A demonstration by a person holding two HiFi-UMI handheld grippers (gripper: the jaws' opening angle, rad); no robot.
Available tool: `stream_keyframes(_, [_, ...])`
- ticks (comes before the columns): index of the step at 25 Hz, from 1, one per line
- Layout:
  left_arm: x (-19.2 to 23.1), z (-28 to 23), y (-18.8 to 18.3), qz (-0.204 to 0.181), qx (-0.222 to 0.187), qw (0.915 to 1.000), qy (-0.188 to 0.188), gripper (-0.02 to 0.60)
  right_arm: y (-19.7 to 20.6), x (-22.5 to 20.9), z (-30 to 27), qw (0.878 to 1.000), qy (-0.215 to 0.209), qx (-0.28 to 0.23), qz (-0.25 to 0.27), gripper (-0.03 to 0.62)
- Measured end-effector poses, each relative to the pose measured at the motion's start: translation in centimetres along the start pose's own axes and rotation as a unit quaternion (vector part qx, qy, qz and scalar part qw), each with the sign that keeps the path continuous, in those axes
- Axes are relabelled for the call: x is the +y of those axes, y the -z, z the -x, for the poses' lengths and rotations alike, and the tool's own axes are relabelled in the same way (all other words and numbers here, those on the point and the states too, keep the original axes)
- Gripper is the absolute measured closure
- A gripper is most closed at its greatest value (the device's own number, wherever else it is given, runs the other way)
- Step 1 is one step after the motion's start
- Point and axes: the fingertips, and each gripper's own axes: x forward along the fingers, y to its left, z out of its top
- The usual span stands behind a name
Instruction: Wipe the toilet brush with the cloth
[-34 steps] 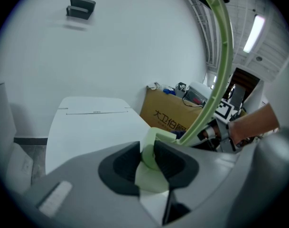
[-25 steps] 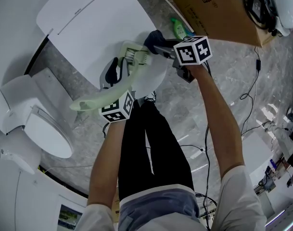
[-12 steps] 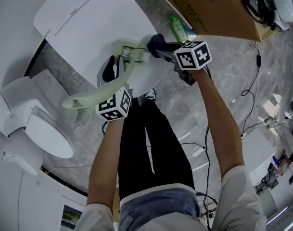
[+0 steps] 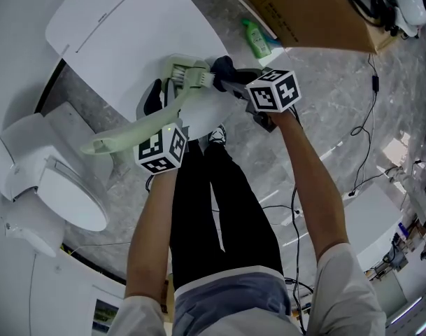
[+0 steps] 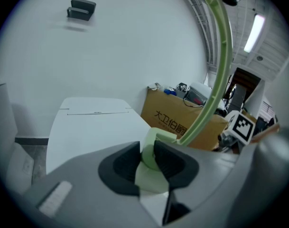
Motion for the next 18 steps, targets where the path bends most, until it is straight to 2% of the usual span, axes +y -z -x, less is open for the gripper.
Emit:
stream_keyframes(6, [0.9, 0.4, 0.9, 0.008, 0.012, 0.9996, -0.023, 0.581, 0.7, 0.6, -0.1, 0.998, -0.004, -0.038, -0.057, 0.508])
stream_keyframes(18, [0.1, 0.2, 0.2, 0.002, 0.003, 1.0, -0.006, 0.581, 2.8, 2.1, -0.3, 0.983, -0.004, -0.103, -0.155, 0.508])
